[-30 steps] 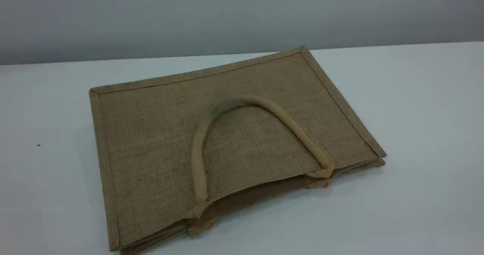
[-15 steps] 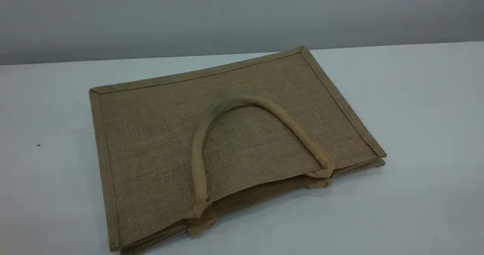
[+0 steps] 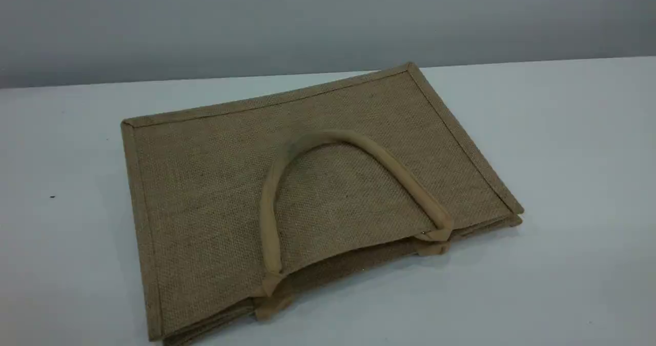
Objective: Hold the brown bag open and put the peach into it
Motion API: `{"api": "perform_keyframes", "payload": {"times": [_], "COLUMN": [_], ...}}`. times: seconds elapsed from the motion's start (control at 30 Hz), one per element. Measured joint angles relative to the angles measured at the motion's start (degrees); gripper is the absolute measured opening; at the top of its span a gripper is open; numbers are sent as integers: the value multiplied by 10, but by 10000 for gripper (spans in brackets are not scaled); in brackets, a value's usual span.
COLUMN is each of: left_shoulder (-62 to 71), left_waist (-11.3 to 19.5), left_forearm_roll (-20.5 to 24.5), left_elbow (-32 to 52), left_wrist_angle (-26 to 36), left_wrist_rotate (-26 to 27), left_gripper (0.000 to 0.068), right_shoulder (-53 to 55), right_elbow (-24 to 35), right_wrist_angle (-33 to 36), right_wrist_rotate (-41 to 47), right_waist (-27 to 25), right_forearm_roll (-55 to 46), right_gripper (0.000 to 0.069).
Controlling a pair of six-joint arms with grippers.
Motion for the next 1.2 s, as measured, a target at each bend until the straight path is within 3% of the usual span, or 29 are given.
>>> {"api": "perform_keyframes", "payload": {"times": [0.83, 0.97, 1.2], "left_shoulder": [-22, -22, -31], "left_waist": [-6, 37, 149], "left_forearm_roll": [0, -1, -1], "left_elbow": [1, 1, 1], "left_wrist_angle": [2, 2, 2], "left_wrist_rotate": [-4, -4, -4], "left_gripper": [465, 465, 465], "right_shoulder": [0, 0, 0], "right_elbow": [0, 0, 0], "right_wrist_angle": [1, 1, 1], "right_wrist_rotate": [0, 0, 0], "right_waist": [1, 1, 1], "right_forearm_roll": [1, 2, 2], "right_gripper": [506, 506, 505]}}
